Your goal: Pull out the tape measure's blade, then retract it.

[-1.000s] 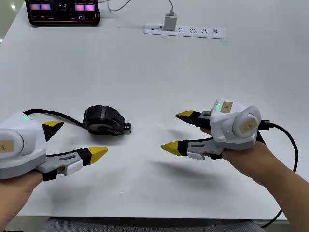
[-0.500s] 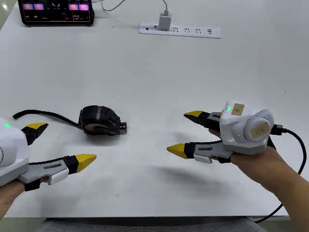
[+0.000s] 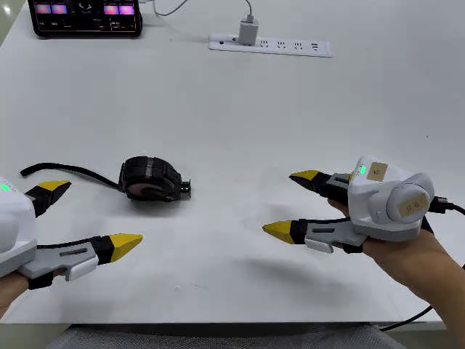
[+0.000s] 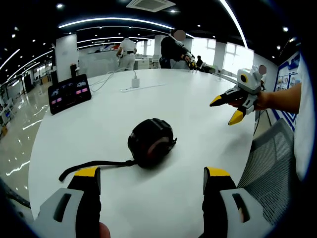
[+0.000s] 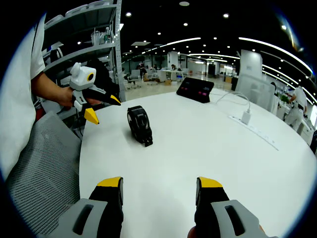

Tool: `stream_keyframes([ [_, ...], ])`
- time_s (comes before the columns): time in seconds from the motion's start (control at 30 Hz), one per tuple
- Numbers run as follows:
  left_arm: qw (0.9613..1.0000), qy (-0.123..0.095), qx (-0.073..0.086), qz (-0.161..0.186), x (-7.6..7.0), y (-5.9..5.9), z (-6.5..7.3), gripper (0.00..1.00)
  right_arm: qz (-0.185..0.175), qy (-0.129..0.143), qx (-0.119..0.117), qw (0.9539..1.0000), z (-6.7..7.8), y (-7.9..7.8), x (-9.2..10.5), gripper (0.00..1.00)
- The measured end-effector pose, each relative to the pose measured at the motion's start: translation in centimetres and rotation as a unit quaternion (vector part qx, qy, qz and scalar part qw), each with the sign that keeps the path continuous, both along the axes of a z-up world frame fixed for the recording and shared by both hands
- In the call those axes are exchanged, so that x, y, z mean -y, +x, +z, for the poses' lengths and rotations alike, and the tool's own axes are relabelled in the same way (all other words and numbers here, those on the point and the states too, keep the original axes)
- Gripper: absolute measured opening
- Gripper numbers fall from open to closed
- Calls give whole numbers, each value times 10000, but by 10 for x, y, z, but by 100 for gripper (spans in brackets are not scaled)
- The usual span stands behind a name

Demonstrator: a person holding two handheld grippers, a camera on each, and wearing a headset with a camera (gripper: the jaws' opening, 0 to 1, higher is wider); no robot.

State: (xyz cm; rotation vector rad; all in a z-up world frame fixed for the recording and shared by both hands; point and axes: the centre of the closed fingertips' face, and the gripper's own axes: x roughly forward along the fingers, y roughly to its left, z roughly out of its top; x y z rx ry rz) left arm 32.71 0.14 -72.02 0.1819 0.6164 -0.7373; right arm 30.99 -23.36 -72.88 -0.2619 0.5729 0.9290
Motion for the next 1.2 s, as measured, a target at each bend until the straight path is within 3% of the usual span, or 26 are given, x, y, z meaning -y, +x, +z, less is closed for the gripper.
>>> stream_keyframes([
  [0.17, 9999, 76, 47, -56, -5, -2, 0, 83, -2, -38, -15, 10000, -1, -4, 4, 56],
  [0.2, 9999, 57, 57, -68, -5, -3, 1, 83, -6, -41, -19, 10000, -1, -5, 5, 57],
  [0.27, 9999, -105, -74, -98, -3, -7, 2, 81, -16, -48, -24, 10000, 1, -7, 6, 57],
  [0.3, 9999, -128, -43, -86, -3, -6, 4, 80, -15, -31, -52, 10000, 2, -10, 7, 57],
  [0.43, 9998, -89, 36, -177, -2, -8, 7, 84, -36, -22, -57, 10000, 4, -15, 11, 57],
  [0.87, 9990, -159, -79, -402, -2, -18, 6, 84, -179, 8, -113, 9998, 6, -29, 21, 62],
  [1.1, 9989, -197, -89, -424, -3, -21, 7, 86, -283, 128, -115, 9995, 7, -32, 22, 72],
  [1.2, 9989, -222, -75, -396, -3, -21, 7, 85, -319, 63, -72, 9994, 6, -32, 24, 74],
])
